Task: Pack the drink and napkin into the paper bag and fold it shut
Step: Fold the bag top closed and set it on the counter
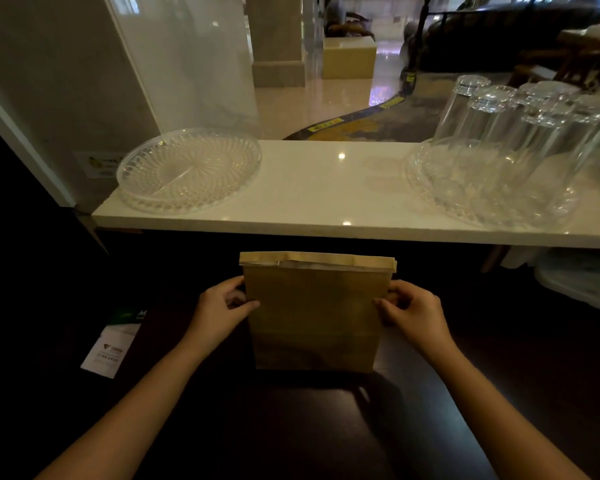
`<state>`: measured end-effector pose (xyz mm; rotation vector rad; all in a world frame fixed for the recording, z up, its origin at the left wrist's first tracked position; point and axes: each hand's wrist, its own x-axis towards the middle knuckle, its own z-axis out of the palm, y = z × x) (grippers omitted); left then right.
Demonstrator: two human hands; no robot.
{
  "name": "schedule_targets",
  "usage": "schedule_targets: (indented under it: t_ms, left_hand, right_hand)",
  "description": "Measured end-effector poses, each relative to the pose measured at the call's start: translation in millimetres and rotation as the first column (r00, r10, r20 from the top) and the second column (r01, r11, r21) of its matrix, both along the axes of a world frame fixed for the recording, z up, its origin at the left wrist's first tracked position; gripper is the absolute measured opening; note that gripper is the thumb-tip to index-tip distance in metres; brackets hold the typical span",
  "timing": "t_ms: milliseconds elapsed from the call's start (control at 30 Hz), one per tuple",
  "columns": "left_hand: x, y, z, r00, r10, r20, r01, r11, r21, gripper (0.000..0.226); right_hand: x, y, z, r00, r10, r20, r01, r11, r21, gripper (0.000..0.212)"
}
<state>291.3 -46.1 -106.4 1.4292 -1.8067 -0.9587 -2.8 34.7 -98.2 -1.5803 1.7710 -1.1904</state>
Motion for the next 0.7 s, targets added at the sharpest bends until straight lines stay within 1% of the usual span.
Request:
schedule_targets:
  t_ms: [67,133,200,267,433,567,633,700]
  left_hand:
    - [0.1,-5.0,14.9,1.000,-0.004,0.008,0.005,0.999,-0.037,0.047]
    - [0.0,-11.2,36.8,1.000,-0.019,0.000,0.018,0.997,-0.079,0.047]
    - [-0.8,-18.3,65.8,0.998,-0.056,-0.031,0.052,0.993,-0.103,0.049]
    - [-2.1,-27.2,97.7,0.993,-0.098,-0.061,0.090,0.989,-0.119,0.046]
    - [-11.0,-52.3,173.6,0.988,-0.136,-0.071,0.122,0.977,-0.173,0.044]
    - [-18.8,-78.2,217.4,0.985,-0.163,-0.058,0.153,0.978,-0.140,0.052]
    - [-22.2,-92.4,232.1,0.983,-0.183,-0.034,0.176,0.971,-0.159,0.054]
    - [-27.4,-105.5,244.6,0.980,-0.197,-0.018,0.190,0.963,-0.193,0.056]
  right_hand:
    - [-0.8,-1.4,15.2,1.000,-0.007,0.014,0.008,0.999,-0.038,0.032]
    - [-3.1,-5.3,35.8,0.999,-0.014,0.036,0.017,0.997,-0.070,0.036]
    - [-6.8,-10.0,61.5,0.997,-0.010,0.077,0.017,0.996,-0.093,0.034]
    - [-10.9,-14.8,90.0,0.991,0.016,0.131,0.001,0.992,-0.130,0.031]
    - [-23.6,-32.1,159.7,0.975,0.075,0.207,-0.027,0.974,-0.225,0.021]
    - [-36.2,-52.1,202.2,0.980,0.078,0.182,-0.029,0.965,-0.260,0.020]
    - [-40.7,-63.6,218.0,0.986,0.077,0.149,-0.032,0.959,-0.280,0.025]
    - [-44.9,-76.9,229.9,0.991,0.068,0.113,-0.032,0.955,-0.295,0.023]
